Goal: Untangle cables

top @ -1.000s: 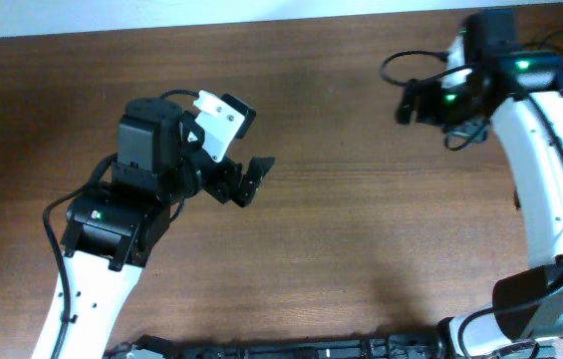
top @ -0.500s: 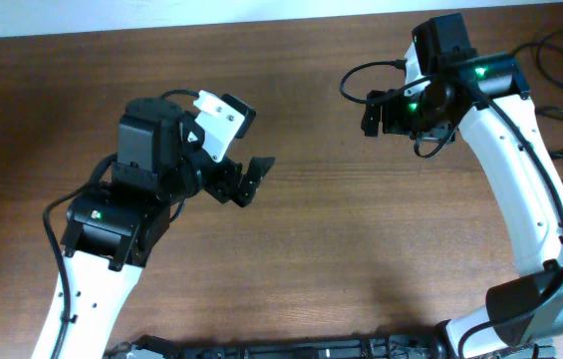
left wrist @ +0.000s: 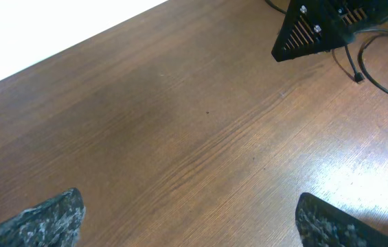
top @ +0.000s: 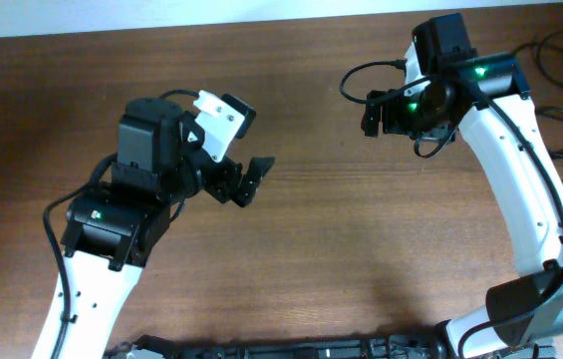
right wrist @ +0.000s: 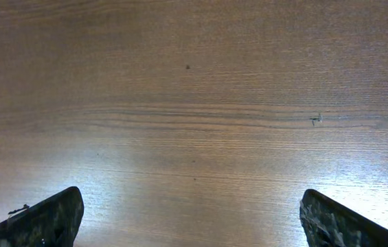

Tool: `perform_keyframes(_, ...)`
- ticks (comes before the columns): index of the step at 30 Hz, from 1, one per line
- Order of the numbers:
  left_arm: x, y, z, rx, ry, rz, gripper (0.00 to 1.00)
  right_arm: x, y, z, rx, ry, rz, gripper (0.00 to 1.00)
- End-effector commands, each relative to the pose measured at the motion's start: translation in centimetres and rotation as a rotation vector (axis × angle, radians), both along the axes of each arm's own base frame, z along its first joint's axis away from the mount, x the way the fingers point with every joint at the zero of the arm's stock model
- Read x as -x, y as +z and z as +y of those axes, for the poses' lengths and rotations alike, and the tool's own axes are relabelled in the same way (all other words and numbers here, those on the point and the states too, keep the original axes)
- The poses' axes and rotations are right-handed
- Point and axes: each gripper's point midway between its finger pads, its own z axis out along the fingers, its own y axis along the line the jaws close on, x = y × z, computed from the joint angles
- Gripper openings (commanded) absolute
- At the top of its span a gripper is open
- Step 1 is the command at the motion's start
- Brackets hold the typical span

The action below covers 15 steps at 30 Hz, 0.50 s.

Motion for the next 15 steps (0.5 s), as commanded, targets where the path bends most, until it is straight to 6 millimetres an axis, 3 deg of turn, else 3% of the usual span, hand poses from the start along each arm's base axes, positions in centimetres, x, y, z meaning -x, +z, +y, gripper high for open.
perform_keyframes(1, 0.3, 0.8, -0.1, 0.019, -0.006, -0.015, 0.99, 0.1, 1.0, 0.2, -0.006, 0.016, -0.03, 0.99)
perform_keyframes(9, 0.3, 0.8, -0.1, 0.019, -0.006, -0.014, 0.99, 0.1, 1.0, 0.2, -0.006, 0.016, -0.031, 0.99)
perform_keyframes(15, 1.6, -0.5, 0.5, -0.01, -0.002, 0.059, 0.99, 0.1, 1.0, 0.2, -0.006, 0.016, -0.03, 0.99)
